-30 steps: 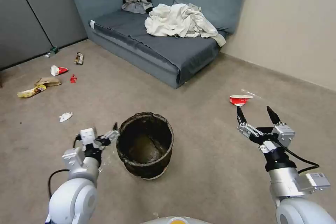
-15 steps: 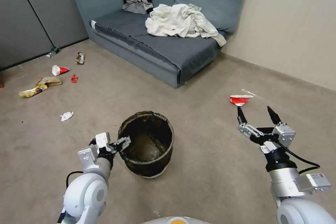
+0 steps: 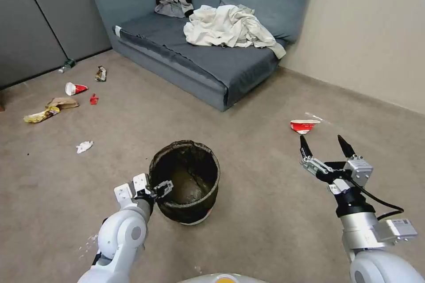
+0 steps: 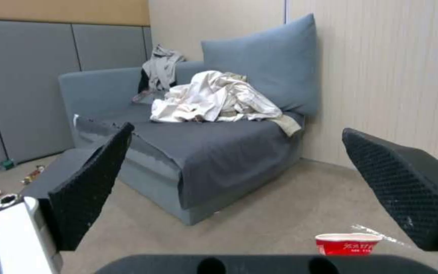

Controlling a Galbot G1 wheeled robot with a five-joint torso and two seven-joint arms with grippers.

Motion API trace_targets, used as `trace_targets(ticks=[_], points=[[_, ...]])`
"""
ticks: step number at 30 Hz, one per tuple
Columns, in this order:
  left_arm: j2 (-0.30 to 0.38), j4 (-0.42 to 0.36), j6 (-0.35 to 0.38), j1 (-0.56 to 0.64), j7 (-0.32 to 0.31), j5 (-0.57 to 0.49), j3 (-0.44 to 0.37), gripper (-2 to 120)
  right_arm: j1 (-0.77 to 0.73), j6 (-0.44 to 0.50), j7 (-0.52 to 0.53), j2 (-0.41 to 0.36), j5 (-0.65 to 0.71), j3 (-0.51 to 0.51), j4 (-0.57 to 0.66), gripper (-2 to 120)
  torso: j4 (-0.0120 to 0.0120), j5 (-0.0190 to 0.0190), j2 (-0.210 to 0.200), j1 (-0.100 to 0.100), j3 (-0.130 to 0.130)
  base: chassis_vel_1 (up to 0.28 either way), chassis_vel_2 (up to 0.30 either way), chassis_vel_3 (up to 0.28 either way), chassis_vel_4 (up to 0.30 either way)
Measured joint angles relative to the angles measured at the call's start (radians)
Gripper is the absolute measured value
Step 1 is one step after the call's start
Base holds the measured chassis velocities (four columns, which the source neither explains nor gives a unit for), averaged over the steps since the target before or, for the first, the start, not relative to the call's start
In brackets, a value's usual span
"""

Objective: Pick up the trash can from the floor.

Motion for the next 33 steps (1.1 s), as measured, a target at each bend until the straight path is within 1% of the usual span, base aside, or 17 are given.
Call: trace_targets(ticks=[1,2,3,5,7,10,11,12,15,17,18,19,20,21,28,31,33], points=[[-0.001,0.005,0.003,-0.003,-0.007,-0.007,0.001,72,0.0,0.001,0.0,-0.001,0.0,0.0,-0.001,100,0.0001,0.0,0.0,0.0,0.0,0.0,0.0,0.0,0.0],[-0.001,0.005,0.003,-0.003,-0.007,-0.007,0.001,72,0.0,0.001,0.0,-0.001,0.0,0.0,-0.001,100,0.0001,0.0,0.0,0.0,0.0,0.0,0.0,0.0,0.0],[-0.002,0.009,0.004,-0.005,-0.011,-0.011,0.001,69,0.0,0.003,0.0,-0.001,0.0,0.0,-0.002,100,0.0,0.0,0.0,0.0,0.0,0.0,0.0,0.0,0.0],[-0.003,0.014,0.004,-0.008,-0.016,-0.019,0.0,56,0.001,0.004,0.001,-0.001,0.001,0.0,-0.006,100,0.0,0.0003,0.0,0.0,0.0,0.0,0.0,0.0,0.0],[-0.003,0.015,0.004,-0.008,-0.017,-0.021,0.0,54,0.002,0.005,0.001,-0.001,0.001,0.0,-0.007,100,0.0001,0.0001,0.0,0.0,0.0,0.0,0.0,0.0,0.0],[-0.002,0.017,0.0,-0.009,-0.023,-0.034,-0.006,37,0.003,0.005,0.001,-0.001,0.001,0.0,-0.009,100,0.0001,0.0001,0.0,0.0,0.0,0.0,0.0,0.0,0.0],[-0.002,0.017,-0.001,-0.009,-0.026,-0.038,-0.007,33,0.003,0.006,0.001,-0.001,0.001,-0.001,-0.01,100,0.0,0.0,0.0,0.0,0.0,0.0,0.0,0.0,0.0],[-0.002,0.017,-0.001,-0.009,-0.026,-0.038,-0.007,33,0.003,0.006,0.001,-0.001,0.001,-0.001,-0.01,100,0.0,0.0,0.0,0.0,0.0,0.0,0.0,0.0,0.0],[-0.005,0.013,-0.007,-0.011,-0.038,-0.06,-0.012,18,0.003,0.01,0.001,-0.001,0.001,-0.001,-0.012,100,0.0,-0.0002,0.0,0.0,0.0,0.0,0.0,0.0,0.0],[-0.006,0.011,-0.009,-0.012,-0.039,-0.062,-0.013,16,0.003,0.01,0.001,-0.002,0.001,-0.001,-0.012,100,0.0,-0.0001,0.0,0.0,0.0,0.0,0.0,0.0,0.0],[-0.006,0.008,-0.015,-0.012,-0.04,-0.064,-0.015,9,0.003,0.011,0.001,-0.001,0.001,-0.001,-0.012,100,0.0,-0.0002,0.0,0.0,0.0,0.0,0.0,0.0,0.0],[-0.006,0.005,-0.018,-0.012,-0.041,-0.065,-0.015,7,0.003,0.012,0.0,-0.001,0.001,-0.001,-0.012,100,0.0001,-0.0003,0.0,0.0,0.0,0.0,0.0,0.0,0.0],[-0.006,0.005,-0.018,-0.012,-0.041,-0.065,-0.015,7,0.003,0.012,0.0,-0.001,0.001,-0.001,-0.012,100,0.0001,-0.0003,0.0,0.0,0.0,0.0,0.0,0.0,0.0],[-0.006,0.001,-0.02,-0.012,-0.041,-0.068,-0.018,3,0.003,0.012,0.0,-0.001,0.0,-0.001,-0.012,100,0.0,-0.0001,0.0,0.0,0.0,0.0,0.0,0.0,0.0],[-0.005,-0.052,-0.025,0.003,-0.053,-0.096,-0.038,3,0.001,0.015,-0.001,0.001,0.0,-0.002,-0.012,100,0.0,-0.0002,0.0,0.0,0.0,0.0,0.0,0.0,0.0],[-0.005,-0.135,-0.016,0.026,-0.073,-0.14,-0.059,3,0.001,0.015,-0.002,0.004,-0.001,-0.003,-0.012,100,0.0,0.0001,0.0,0.0,0.0,0.0,0.0,0.0,0.0],[-0.005,-0.155,-0.012,0.032,-0.078,-0.149,-0.063,3,0.001,0.015,-0.002,0.004,-0.002,-0.003,-0.012,100,0.0,0.0,0.0,0.0,0.0,0.0,0.0,0.0,0.0]])
